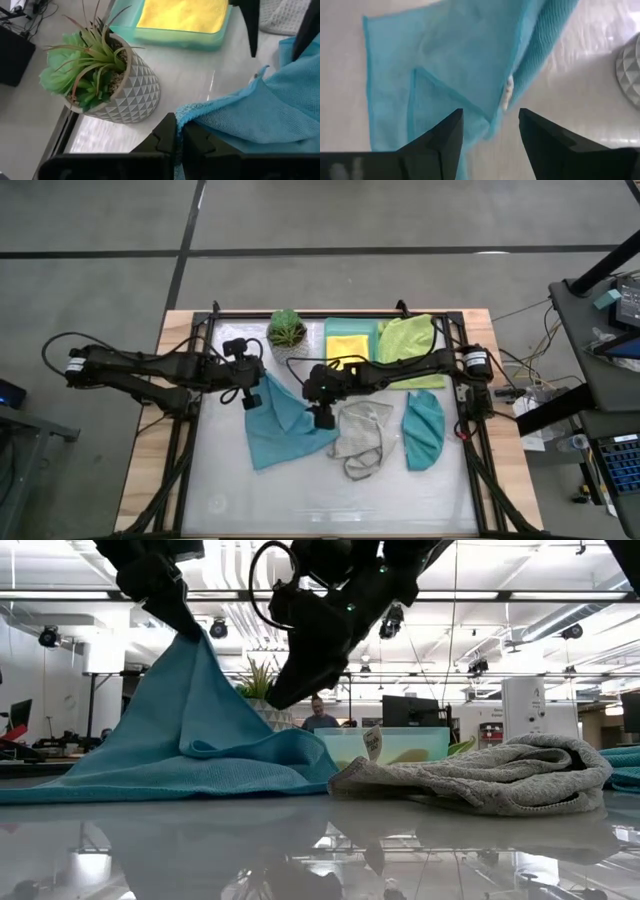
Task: Fold microfiber towels
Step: Fold the left blue microfiber cloth
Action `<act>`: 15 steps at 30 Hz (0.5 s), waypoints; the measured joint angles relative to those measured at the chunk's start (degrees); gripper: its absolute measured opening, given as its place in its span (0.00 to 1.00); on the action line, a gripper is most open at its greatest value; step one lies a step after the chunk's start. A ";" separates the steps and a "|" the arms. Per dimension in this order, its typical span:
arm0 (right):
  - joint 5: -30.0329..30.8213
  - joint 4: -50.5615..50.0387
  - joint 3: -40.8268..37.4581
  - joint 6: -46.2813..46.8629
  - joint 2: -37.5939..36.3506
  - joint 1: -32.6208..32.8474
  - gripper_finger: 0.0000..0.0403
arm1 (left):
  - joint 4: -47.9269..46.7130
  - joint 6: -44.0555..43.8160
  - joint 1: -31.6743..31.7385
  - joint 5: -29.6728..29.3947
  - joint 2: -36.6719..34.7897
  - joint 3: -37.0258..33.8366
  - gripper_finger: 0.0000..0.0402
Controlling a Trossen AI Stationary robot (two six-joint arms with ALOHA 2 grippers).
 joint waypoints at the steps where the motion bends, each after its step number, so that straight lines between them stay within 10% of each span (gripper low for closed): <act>1: 0.31 1.38 -0.07 0.02 0.20 0.00 0.45 | 0.00 0.02 -0.01 0.00 0.00 0.00 0.00; 15: 5.92 12.18 -0.55 2.36 7.39 0.02 0.38 | 0.15 0.16 -0.26 0.02 0.15 0.00 0.00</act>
